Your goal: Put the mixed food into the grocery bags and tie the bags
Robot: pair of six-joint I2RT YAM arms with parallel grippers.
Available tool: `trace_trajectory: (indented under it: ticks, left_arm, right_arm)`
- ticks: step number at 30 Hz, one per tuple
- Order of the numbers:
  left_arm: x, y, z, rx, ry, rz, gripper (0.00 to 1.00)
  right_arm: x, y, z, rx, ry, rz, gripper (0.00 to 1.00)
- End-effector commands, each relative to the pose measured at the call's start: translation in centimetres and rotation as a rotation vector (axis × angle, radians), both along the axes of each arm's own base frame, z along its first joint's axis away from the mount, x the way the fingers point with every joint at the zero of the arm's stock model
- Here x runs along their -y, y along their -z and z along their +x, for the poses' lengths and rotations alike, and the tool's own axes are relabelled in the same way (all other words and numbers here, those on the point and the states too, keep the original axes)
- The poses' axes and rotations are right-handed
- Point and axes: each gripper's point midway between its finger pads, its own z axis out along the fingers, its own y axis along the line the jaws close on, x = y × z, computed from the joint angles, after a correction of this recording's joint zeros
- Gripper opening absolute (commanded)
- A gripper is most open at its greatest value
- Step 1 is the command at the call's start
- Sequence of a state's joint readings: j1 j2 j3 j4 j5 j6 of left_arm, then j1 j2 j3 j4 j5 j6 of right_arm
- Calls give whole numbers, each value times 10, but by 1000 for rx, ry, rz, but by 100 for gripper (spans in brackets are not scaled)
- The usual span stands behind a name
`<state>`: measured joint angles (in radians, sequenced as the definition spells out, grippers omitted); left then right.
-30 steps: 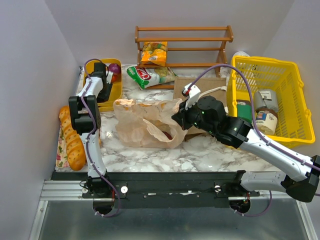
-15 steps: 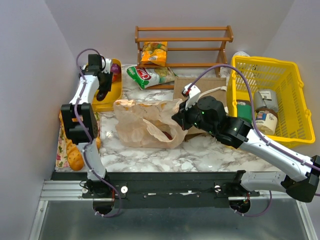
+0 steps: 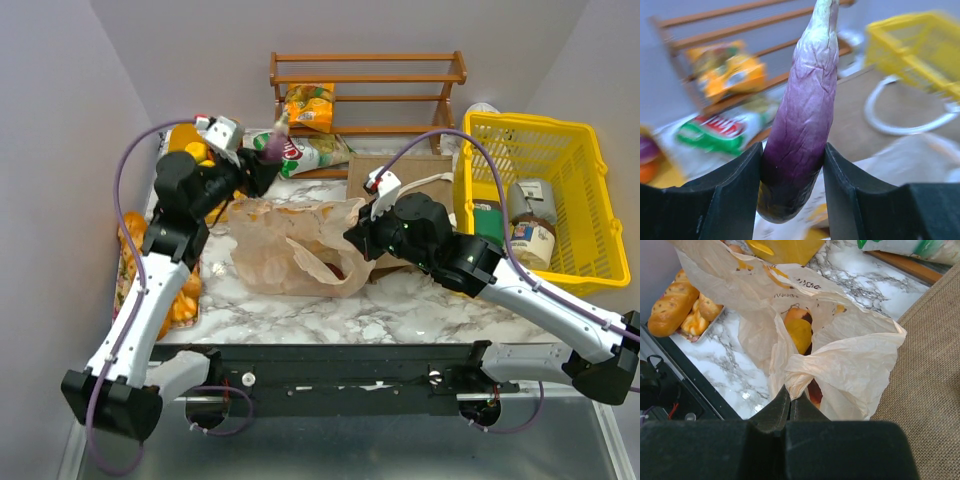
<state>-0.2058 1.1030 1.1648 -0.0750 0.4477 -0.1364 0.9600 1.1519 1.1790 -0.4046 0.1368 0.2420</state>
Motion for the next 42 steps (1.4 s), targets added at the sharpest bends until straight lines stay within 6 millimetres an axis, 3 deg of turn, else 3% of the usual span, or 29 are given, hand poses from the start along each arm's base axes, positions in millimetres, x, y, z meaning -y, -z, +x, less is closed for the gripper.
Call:
trace_trajectory:
  ticks: [1,4,8,10,11,16,24,27,36,42]
  left_arm:
    - [75,-49,-78,195,349,-255,24]
    - [99,-50,-105,214,411,-260,24]
    - [110,-3,-99,157,370,-163,24]
    - [101,18,-90,162,297,-97,23]
    - [96,41,-85,139,260,-67,23]
    - [75,55,-68,189,112,-1,22]
    - [85,105,-46,127,59,30,23]
    - [83,113,-40,137,18,34,23]
    - [70,170,-30,41,-70,127,23]
    - [56,189,-32,-55,-140,149,24]
  right_arm:
    - [-1,-8,6,27,11,11,1]
    - [-1,-10,6,22,16,20,1]
    - [0,-15,2,15,14,44,1]
    - [1,-16,1,12,16,52,1]
    - [2,-16,0,10,16,53,1]
    - [7,-15,-2,12,27,57,1]
    - [8,-23,-4,29,9,68,1]
    - [13,-30,-2,42,35,67,1]
    - [23,-38,7,62,104,51,1]
    - [23,-41,9,69,113,53,1]
